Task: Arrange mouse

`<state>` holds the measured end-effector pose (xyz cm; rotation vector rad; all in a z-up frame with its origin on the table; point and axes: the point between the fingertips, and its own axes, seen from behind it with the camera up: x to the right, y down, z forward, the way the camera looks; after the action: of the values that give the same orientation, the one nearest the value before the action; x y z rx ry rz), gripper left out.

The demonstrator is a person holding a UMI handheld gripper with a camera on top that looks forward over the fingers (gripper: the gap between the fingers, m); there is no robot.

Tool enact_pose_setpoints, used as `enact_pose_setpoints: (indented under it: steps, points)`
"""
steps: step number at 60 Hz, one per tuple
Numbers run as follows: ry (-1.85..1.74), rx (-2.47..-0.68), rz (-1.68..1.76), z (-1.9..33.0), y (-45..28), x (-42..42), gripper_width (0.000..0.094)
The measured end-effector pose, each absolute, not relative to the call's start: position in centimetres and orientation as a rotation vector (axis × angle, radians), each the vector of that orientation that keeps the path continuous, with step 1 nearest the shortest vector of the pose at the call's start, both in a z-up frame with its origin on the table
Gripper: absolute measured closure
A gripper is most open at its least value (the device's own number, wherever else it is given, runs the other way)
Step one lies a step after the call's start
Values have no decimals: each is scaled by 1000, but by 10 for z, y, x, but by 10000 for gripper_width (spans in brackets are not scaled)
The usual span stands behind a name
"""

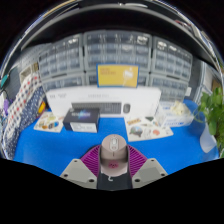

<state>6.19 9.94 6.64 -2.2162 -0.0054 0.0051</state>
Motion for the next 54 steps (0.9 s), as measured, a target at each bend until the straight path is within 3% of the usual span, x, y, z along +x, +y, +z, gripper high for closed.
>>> enact_pose_setpoints:
  steps: [13, 23, 31, 36, 54]
  points:
    - [-21, -2335, 11, -12, 81, 59, 578]
    - [-33, -2324, 9, -11, 83, 59, 530]
    - [-12, -2363, 1, -11, 79, 61, 401]
    - [-1, -2352, -5, 3, 77, 59, 137]
    - [-62, -2204, 39, 110, 53, -12, 94]
